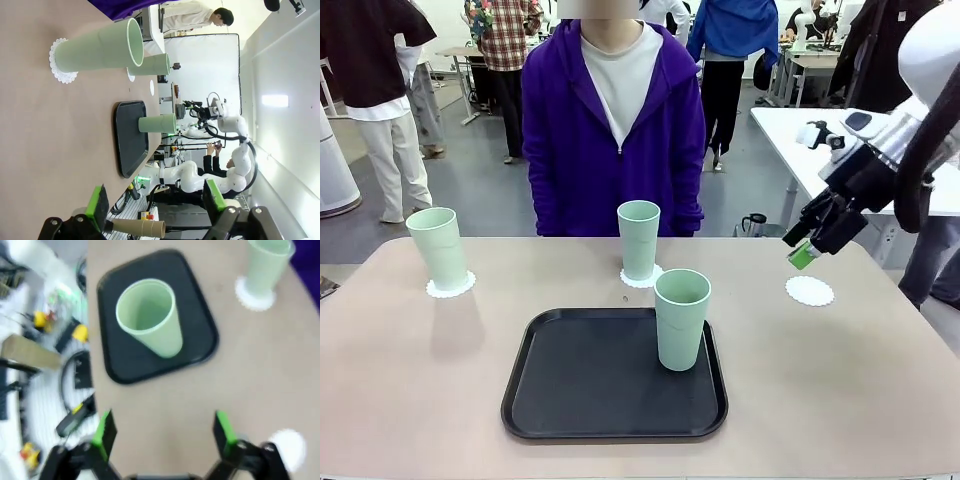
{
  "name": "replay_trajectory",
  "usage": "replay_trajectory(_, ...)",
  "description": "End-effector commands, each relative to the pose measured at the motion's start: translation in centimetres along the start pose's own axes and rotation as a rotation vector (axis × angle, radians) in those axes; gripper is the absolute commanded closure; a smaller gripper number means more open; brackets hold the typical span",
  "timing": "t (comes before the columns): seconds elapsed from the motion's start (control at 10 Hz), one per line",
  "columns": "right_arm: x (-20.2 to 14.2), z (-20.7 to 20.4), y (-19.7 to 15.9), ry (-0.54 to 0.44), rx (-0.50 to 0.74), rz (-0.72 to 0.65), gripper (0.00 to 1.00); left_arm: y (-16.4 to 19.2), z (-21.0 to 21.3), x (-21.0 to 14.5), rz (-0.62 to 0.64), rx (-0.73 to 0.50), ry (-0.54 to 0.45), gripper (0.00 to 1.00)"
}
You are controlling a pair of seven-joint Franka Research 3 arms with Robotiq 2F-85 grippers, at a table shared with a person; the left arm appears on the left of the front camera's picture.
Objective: Place coasters on the table and set cups on them.
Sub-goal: Take one Reusable plastic cup from the Flat Tray and place it on a coaster set by the human.
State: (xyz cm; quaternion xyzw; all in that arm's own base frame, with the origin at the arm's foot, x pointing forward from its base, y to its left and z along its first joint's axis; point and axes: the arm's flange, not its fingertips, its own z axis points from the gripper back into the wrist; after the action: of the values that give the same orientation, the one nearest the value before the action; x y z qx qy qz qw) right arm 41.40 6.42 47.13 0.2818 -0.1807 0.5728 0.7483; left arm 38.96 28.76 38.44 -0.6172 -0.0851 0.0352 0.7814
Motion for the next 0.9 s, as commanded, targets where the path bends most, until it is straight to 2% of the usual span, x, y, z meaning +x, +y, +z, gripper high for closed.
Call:
replay_trajectory(0.0, -2.6, -0.5, -4.2, -0.247, 0.107, 0.138, 0.0, -0.1, 0.1, -0.2, -0.002, -0.004, -0.003, 0.0)
replay_trajectory(0.1, -3.7, -1.0, -5.1, -0.357, 0.046, 0.111, 0.0, -0.1, 0.1, -0.2, -0.002, -0.004, -0.003, 0.0)
replay_trajectory(0.3, -5.4, -2.9, -6.4, -0.457, 0.063, 0.054, 0.0, -0.1, 0.1, -0.2, -0.002, -0.004, -0.003, 0.0)
replay_trajectory(0.4, -6.2, -3.9, -6.8, -0.484, 0.04, -0.02, 0.0, -0.1, 0.1, -0.2, -0.002, -0.004, -0.003, 0.0)
replay_trajectory(0.5, -6.8, -5.0, -6.7, -0.513, 0.062, -0.038, 0.0, -0.1, 0.1, -0.2, -0.002, -0.004, -0.003, 0.0)
replay_trajectory(0.7, -7.5, -6.7, -6.2, -0.509, 0.1, -0.025, 0.0, -0.1, 0.1, -0.2, -0.002, -0.004, -0.003, 0.0)
replay_trajectory(0.8, -7.3, -5.4, -6.8, -0.495, 0.069, -0.04, 0.0, -0.1, 0.1, -0.2, -0.002, -0.004, -0.003, 0.0)
